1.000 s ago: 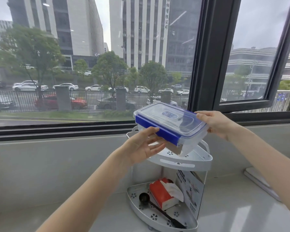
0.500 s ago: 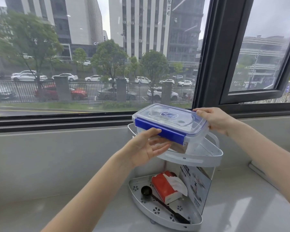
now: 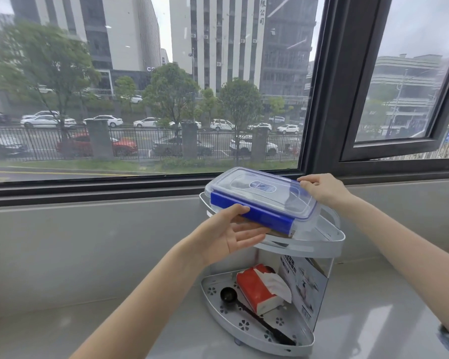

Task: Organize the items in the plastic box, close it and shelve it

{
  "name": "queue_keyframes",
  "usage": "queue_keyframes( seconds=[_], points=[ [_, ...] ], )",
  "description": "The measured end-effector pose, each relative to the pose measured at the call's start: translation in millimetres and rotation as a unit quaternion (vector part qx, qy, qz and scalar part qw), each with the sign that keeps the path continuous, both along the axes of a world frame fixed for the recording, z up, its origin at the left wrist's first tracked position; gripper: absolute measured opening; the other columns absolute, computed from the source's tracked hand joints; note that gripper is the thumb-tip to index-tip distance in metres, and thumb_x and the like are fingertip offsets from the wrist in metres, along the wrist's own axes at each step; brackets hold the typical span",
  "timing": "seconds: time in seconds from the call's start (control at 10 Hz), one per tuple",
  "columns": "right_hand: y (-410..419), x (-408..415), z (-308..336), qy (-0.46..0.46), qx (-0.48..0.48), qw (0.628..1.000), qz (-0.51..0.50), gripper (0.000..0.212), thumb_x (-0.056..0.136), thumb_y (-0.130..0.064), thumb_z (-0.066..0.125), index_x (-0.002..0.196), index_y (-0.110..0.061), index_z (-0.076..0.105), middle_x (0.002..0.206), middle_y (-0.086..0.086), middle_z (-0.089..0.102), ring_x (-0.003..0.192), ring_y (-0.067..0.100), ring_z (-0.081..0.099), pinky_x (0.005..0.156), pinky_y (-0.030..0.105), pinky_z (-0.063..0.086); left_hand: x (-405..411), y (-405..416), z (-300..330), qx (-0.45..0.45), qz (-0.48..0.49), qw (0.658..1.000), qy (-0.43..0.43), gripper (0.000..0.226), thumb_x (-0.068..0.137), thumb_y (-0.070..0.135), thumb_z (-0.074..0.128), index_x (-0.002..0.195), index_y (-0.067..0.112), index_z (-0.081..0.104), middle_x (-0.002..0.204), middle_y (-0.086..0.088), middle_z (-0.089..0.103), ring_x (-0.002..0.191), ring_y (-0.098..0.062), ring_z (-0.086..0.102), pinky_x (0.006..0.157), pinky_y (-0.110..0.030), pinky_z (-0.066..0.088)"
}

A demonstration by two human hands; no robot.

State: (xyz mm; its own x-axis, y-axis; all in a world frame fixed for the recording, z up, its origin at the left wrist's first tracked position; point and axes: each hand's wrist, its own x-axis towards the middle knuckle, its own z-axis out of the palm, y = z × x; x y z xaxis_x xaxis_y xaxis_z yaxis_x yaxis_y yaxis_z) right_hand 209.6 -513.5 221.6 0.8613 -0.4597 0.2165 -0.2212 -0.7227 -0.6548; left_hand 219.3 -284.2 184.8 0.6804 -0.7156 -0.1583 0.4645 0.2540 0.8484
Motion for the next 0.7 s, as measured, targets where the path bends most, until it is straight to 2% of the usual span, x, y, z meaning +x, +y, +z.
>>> queue_keyframes(
  seconds=[0.1,0.3,0.5,0.6,0.7],
  points=[
    [3,-1,-2,0.001,-0.023,1.0,-0.012,0.035,0.095,-0.021,0.041,0.124,-0.013,0.057,0.131,0.01,0.058,0.125,0.032,0.046,0.106,0.037,0.034,3,4,0,0.002,-0.004,1.0,0.007,0.039,0.086,0.013,0.051,0.123,0.002,0.045,0.115,-0.025,0.063,0.087,-0.03,0.07,0.072,-0.034,0.059],
    [8,-8,-1,0.015,-0.032,0.999,0.001,0.035,0.096,-0.021,0.04,0.125,-0.012,0.056,0.133,0.011,0.057,0.125,0.028,0.048,0.105,0.034,0.035,5,9,1,0.03,-0.016,0.999,-0.004,0.043,0.087,0.015,0.05,0.128,0.004,0.044,0.121,-0.023,0.061,0.095,-0.028,0.068,0.075,-0.036,0.058],
    [17,-14,8,0.021,-0.061,0.998,0.021,0.036,0.096,-0.02,0.038,0.127,-0.013,0.055,0.133,0.009,0.057,0.124,0.027,0.049,0.104,0.033,0.037,2,23,10,0.074,0.0,0.997,-0.03,0.035,0.087,0.018,0.05,0.118,0.002,0.05,0.116,-0.019,0.062,0.094,-0.025,0.067,0.074,-0.035,0.058],
    [26,-19,15,0.02,-0.083,0.996,0.032,0.036,0.096,-0.02,0.038,0.128,-0.013,0.053,0.134,0.009,0.056,0.123,0.028,0.049,0.104,0.034,0.037,2,32,22,0.076,0.022,0.996,-0.033,0.025,0.087,0.018,0.049,0.109,0.006,0.05,0.114,-0.017,0.062,0.094,-0.024,0.065,0.072,-0.035,0.058],
    [40,-27,33,0.007,-0.101,0.994,0.039,0.038,0.095,-0.023,0.04,0.131,-0.017,0.05,0.138,0.006,0.053,0.127,0.027,0.046,0.108,0.04,0.037,-4,50,43,0.123,0.088,0.983,-0.1,0.024,0.087,0.016,0.048,0.11,0.01,0.05,0.112,-0.011,0.062,0.091,-0.02,0.063,0.075,-0.034,0.056]
  ],
)
